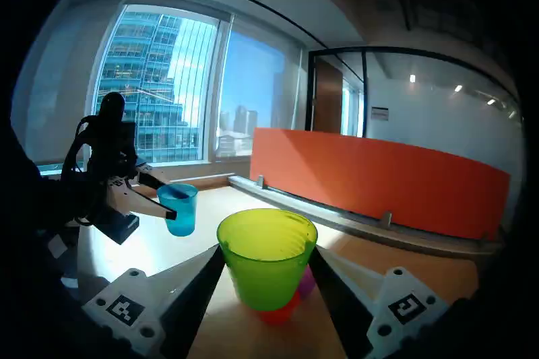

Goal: Pour water

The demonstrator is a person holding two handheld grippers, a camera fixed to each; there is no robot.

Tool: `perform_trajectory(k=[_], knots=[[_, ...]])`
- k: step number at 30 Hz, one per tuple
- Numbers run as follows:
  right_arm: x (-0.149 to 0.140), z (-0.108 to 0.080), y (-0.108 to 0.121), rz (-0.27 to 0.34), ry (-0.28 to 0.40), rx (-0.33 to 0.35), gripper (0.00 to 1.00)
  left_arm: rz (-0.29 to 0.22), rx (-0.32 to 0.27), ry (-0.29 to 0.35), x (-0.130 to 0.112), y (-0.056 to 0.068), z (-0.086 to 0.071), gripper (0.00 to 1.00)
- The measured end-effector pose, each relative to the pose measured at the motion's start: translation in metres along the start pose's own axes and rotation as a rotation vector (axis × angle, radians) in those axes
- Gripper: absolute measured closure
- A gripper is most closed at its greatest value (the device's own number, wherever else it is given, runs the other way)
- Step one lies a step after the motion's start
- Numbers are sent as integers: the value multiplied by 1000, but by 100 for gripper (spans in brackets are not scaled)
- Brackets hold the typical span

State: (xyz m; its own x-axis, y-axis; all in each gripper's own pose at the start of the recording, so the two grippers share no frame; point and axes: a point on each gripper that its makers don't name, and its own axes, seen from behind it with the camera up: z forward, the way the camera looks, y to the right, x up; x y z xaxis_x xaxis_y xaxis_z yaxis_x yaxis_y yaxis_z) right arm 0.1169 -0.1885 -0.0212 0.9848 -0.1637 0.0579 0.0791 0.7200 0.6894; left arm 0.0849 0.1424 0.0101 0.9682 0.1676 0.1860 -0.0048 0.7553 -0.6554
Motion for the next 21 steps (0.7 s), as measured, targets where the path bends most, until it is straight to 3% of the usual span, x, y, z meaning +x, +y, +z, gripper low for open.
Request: perform_trajectory(k=[21], knots=[[5,13,-5,-10,14,20,11,-57,8,127,37,-6,-5,16]])
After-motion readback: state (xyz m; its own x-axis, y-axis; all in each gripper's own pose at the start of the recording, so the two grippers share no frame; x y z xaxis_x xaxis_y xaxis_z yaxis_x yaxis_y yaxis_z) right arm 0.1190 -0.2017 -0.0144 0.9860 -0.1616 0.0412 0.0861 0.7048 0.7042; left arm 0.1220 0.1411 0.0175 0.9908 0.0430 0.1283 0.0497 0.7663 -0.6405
